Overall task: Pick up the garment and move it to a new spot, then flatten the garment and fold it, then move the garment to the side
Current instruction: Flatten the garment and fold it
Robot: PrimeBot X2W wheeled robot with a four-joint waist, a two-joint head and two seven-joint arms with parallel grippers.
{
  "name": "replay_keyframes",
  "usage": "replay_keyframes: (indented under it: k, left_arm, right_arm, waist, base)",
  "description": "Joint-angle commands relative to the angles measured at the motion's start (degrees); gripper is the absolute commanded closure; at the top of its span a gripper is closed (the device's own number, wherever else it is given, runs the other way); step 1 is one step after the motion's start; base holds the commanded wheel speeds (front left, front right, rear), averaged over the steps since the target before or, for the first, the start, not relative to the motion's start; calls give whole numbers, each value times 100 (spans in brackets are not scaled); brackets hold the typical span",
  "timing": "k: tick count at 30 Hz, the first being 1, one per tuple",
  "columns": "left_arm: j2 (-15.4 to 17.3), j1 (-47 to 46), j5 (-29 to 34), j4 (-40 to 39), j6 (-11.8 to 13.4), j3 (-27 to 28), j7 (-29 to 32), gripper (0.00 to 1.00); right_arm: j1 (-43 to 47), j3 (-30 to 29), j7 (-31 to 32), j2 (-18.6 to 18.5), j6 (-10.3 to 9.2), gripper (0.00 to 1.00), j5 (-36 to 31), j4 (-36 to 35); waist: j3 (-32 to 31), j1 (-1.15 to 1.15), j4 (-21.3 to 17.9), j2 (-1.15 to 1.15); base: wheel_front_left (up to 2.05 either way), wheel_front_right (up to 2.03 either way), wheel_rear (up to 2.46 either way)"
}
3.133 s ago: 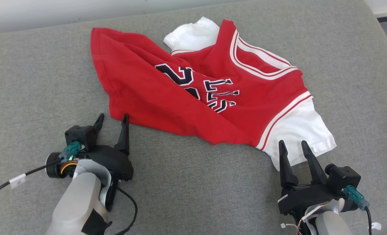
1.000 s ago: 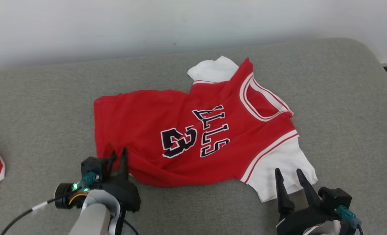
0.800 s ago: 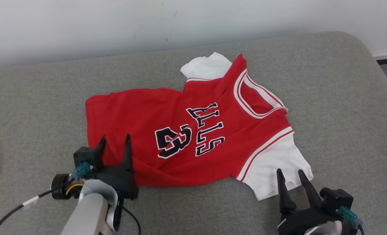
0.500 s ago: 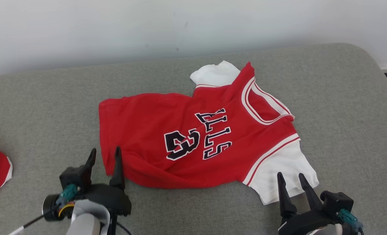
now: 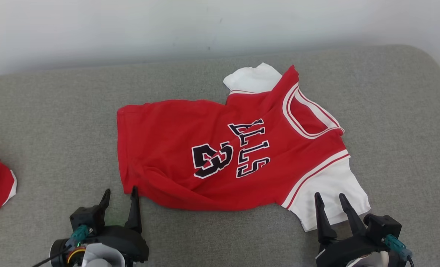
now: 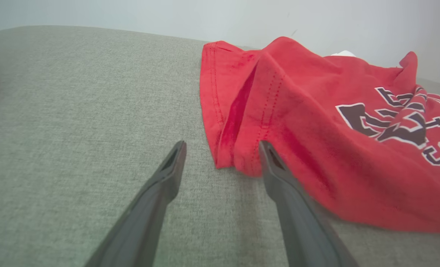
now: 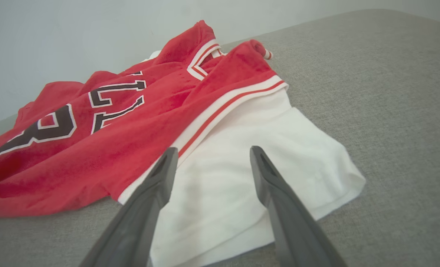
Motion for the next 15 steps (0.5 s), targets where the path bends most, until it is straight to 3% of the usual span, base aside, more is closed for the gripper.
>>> replay_keyframes:
  k: [1, 15]
  left_arm:
    - [-18, -84, 56, 58, -9, 11, -20, 0]
    - [-51, -382, 195, 358, -192, -186, -19, 0]
  right_arm:
    - [-31, -6, 0, 5, -14, 0, -46, -23]
    - [-128, -27, 0, 5, -14, 0, -76, 15]
  waist:
    - [93, 0, -56, 0]
    - [230, 0, -115, 0]
  base:
    - [0, 0, 0]
    - [0, 0, 0]
